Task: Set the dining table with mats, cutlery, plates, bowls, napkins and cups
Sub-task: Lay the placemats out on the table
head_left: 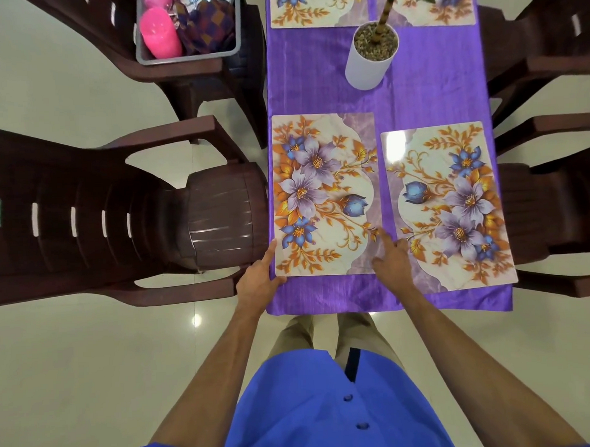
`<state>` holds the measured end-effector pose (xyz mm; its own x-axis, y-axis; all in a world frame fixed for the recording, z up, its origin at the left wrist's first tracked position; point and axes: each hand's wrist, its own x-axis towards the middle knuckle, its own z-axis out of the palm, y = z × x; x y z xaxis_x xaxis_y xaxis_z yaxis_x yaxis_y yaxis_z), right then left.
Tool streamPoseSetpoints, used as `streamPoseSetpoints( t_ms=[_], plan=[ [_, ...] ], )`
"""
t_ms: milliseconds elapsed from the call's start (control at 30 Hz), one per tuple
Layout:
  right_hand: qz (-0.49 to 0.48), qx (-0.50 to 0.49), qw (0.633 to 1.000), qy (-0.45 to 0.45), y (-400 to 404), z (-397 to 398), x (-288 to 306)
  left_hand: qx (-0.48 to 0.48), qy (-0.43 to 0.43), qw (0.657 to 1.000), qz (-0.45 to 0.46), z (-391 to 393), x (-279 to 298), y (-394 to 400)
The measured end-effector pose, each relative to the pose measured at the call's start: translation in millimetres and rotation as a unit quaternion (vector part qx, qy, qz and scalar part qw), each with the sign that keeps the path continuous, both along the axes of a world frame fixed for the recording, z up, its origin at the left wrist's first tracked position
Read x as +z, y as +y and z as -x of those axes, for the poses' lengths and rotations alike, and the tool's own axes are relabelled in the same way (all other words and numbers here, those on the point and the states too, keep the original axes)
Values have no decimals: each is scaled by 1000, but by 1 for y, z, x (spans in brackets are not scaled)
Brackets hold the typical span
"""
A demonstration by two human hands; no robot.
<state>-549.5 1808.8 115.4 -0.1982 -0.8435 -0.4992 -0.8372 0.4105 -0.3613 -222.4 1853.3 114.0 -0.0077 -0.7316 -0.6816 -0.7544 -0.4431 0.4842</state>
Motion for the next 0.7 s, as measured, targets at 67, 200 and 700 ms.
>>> streamPoseSetpoints(
  t_ms=[67, 200, 700],
  plan=[
    [2, 4, 1000, -5, 0, 0, 5, -5, -16, 1000, -1, 2, 3, -3],
    [40, 17, 999, 18, -5, 7, 28, 14, -90, 994, 67, 13, 17, -11],
    [-10, -137, 988, 76, -46, 234, 38, -152, -47, 980, 121, 234, 42, -61]
  ],
)
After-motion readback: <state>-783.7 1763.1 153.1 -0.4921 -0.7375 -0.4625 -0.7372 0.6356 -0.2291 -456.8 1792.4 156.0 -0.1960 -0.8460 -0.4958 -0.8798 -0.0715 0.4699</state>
